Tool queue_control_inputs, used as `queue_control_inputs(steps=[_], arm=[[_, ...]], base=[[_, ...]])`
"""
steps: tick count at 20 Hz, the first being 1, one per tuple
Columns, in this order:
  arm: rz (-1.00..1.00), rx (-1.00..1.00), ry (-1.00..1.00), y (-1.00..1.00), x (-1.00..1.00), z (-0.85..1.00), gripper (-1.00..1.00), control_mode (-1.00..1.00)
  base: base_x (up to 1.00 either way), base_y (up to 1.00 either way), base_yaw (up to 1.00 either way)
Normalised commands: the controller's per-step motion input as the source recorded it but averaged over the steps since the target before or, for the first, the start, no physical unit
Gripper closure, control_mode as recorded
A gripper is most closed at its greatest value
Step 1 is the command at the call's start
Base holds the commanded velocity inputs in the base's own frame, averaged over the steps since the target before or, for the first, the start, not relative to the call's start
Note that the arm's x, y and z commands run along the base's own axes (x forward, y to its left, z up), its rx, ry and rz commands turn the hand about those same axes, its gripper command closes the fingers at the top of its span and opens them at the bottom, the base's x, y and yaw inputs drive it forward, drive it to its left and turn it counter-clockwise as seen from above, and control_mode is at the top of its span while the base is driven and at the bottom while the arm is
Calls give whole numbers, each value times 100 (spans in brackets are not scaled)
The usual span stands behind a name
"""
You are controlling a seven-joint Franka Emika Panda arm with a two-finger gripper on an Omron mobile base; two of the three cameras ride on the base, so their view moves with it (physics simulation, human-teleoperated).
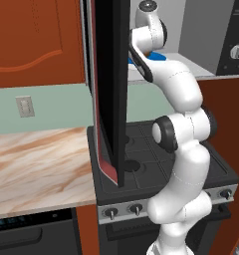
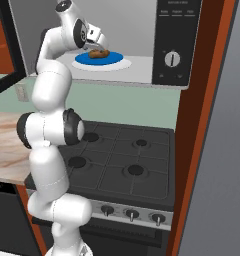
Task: Retrieve the reheated potato from the microwave, then place the potato, cheese, and condiment on the cutting board.
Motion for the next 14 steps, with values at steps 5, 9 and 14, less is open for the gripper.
queue_control_inputs(steps=[5,9,14], arm=[[0,0,1,0,23,-4,-100,-100],[-2,0,3,0,13,0,-100,-100],[-3,0,3,0,9,0,-100,-100]], base=[[0,0,0],[0,0,0],[0,0,0]])
